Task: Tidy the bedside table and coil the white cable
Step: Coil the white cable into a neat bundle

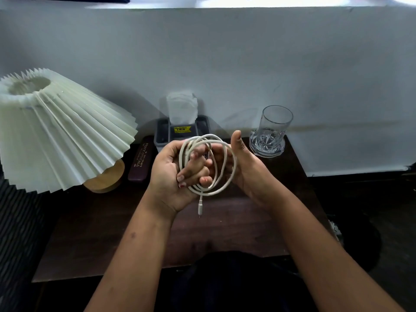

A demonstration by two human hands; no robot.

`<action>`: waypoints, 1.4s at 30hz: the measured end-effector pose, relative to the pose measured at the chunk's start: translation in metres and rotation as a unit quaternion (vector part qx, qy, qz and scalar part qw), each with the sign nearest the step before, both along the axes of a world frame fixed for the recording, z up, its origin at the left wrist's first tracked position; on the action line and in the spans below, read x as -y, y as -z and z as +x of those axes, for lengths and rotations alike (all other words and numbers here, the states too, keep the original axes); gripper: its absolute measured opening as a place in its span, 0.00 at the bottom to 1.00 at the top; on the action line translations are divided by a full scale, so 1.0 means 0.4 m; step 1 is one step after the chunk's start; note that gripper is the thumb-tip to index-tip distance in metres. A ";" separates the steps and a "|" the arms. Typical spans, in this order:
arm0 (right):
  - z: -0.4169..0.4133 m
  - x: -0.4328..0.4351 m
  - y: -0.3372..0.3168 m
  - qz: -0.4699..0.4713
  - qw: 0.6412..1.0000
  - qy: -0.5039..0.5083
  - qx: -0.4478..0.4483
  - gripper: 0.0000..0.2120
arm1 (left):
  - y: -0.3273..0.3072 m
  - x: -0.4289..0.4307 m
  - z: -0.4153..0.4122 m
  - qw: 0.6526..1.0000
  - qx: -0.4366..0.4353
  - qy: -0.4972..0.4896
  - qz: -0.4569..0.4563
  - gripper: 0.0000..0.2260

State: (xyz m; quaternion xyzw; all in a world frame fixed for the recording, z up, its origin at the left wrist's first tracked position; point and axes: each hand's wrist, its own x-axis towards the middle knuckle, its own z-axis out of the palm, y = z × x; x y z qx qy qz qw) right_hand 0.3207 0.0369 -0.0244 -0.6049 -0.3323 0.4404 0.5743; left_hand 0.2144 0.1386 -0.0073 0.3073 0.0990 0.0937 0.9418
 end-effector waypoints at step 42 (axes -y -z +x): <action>-0.068 -0.021 -0.011 0.160 0.985 0.055 0.020 0.06 | 0.058 -0.016 0.034 0.905 -0.291 -0.233 0.206 0.16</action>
